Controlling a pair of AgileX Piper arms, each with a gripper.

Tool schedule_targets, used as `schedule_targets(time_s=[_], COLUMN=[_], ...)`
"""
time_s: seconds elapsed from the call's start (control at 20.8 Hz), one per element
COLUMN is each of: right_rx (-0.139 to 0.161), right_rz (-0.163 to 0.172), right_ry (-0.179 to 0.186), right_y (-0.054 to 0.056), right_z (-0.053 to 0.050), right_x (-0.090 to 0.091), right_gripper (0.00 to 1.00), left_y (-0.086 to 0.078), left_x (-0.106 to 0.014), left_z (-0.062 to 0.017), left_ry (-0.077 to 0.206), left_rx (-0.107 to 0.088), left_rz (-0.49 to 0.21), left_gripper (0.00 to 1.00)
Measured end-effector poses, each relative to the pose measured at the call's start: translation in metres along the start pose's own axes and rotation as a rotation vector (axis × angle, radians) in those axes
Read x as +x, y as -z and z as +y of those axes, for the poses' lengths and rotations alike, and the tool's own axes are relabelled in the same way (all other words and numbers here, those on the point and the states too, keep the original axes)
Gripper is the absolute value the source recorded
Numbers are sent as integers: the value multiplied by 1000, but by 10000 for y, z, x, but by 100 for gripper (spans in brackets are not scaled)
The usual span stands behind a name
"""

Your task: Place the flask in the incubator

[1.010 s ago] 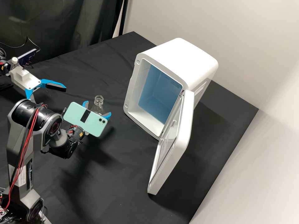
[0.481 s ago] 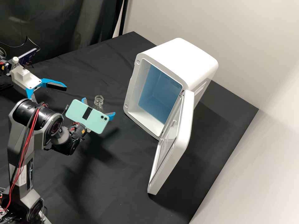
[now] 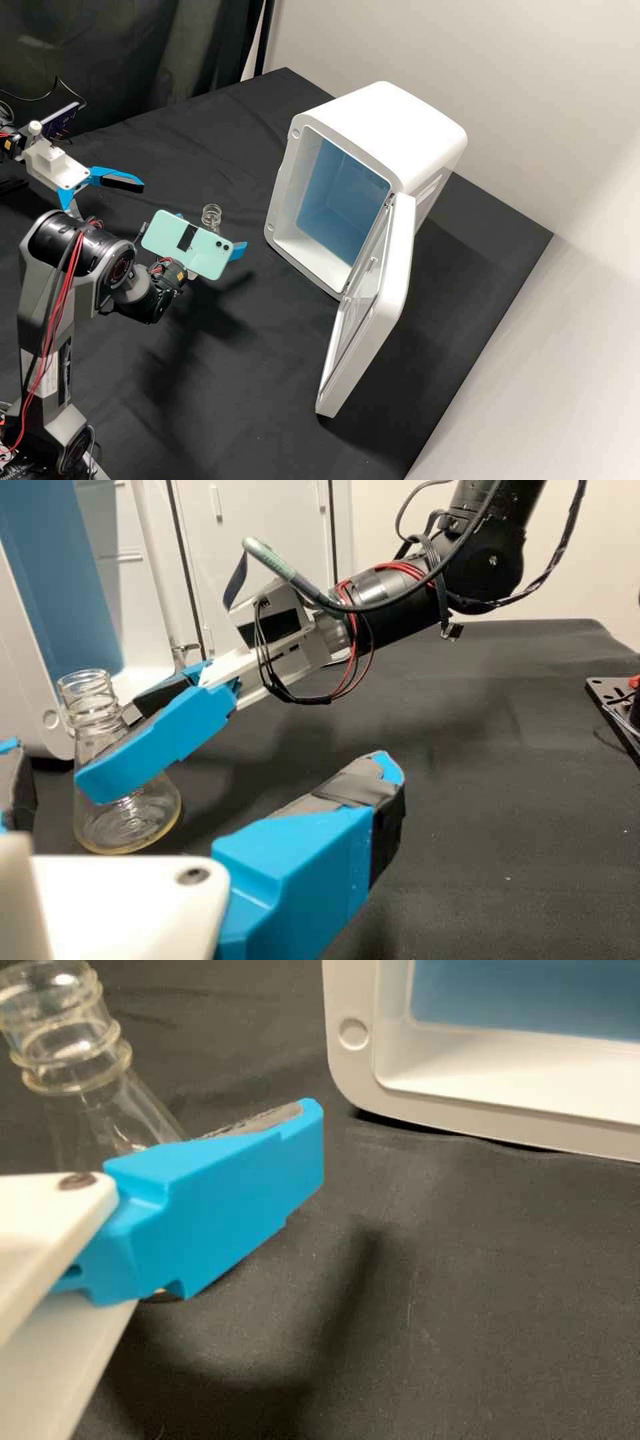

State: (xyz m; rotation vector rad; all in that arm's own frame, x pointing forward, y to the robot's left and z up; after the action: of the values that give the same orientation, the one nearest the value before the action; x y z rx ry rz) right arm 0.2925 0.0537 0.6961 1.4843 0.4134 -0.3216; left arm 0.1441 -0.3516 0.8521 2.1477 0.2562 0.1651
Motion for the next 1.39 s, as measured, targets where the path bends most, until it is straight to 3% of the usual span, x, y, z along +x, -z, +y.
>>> schedule_targets(time_s=[0.82, 0.87, 1.01, 1.39], right_rx=[-5, -5, -5, -5], right_rz=[-16, -16, -16, -16], right_ry=[14, 14, 14, 14], right_y=[8, 7, 7, 7], right_z=[14, 14, 14, 14], right_x=[69, 69, 69, 69], right_gripper=[100, 0, 0, 0], left_y=[-17, -17, -36, -21], left_x=[4, 4, 14, 6], left_z=[-4, -4, -5, -4], left_ry=[4, 4, 5, 5], left_rx=[2, 2, -14, -14], left_rz=[-13, -13, -24, -16], left_gripper=[100, 100, 100, 100])
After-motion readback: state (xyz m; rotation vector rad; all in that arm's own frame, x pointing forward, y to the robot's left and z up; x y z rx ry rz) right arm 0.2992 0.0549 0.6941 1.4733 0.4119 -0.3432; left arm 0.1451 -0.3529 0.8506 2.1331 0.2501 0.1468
